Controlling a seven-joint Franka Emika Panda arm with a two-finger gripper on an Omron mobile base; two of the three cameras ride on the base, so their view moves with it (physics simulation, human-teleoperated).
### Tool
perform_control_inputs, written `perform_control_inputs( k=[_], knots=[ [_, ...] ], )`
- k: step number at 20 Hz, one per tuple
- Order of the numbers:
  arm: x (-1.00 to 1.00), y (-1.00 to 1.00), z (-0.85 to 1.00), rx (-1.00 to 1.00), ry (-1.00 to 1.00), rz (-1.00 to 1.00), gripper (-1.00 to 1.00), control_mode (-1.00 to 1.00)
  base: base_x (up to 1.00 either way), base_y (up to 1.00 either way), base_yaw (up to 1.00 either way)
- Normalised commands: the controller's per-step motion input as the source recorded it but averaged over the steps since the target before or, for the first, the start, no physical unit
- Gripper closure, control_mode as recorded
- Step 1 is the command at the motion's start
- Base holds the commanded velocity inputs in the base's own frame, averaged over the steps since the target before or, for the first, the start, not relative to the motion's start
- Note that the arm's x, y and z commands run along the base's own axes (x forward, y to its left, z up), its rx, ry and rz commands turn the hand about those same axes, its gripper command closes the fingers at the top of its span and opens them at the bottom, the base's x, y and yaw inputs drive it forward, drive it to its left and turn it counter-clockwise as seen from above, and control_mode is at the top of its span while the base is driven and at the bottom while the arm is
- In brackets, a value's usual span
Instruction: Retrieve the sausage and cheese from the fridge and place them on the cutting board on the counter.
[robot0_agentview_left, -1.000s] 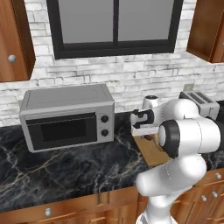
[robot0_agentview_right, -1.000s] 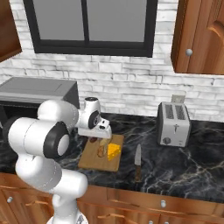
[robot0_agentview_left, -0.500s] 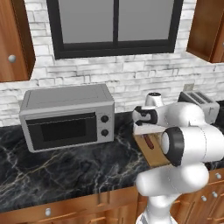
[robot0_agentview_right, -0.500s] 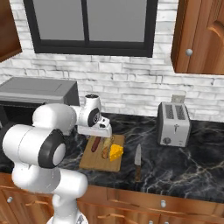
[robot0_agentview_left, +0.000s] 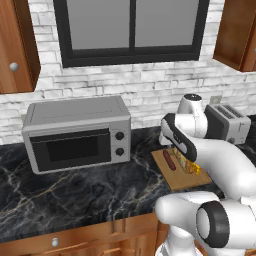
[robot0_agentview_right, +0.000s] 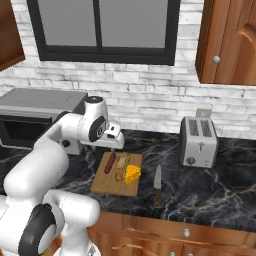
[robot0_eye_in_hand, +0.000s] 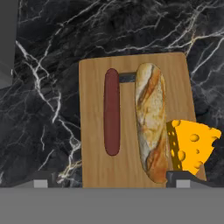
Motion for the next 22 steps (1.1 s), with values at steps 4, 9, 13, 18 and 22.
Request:
perform_control_inputs(
  k=[4, 9, 13, 18, 22],
  knots=[
    [-0.43, 0.00, 1.00, 0.00, -0.25, 0.00, -1.00, -1.00, 0.00, 0.00, 0.00],
    [-0.53, 0.00, 0.93, 0.00, -0.24, 0.00, -1.00, -1.00, 0.00, 0.00, 0.00],
    [-0.69, 0.00, 0.87, -0.01, -0.25, 0.00, -1.00, -1.00, 0.00, 0.00, 0.00],
    [-0.75, 0.00, 0.95, -0.01, -0.20, 0.00, -1.00, -1.00, 0.00, 0.00, 0.00],
    [-0.89, 0.00, 0.92, 0.00, -0.20, 0.00, -1.00, -1.00, 0.00, 0.00, 0.00]
  ],
)
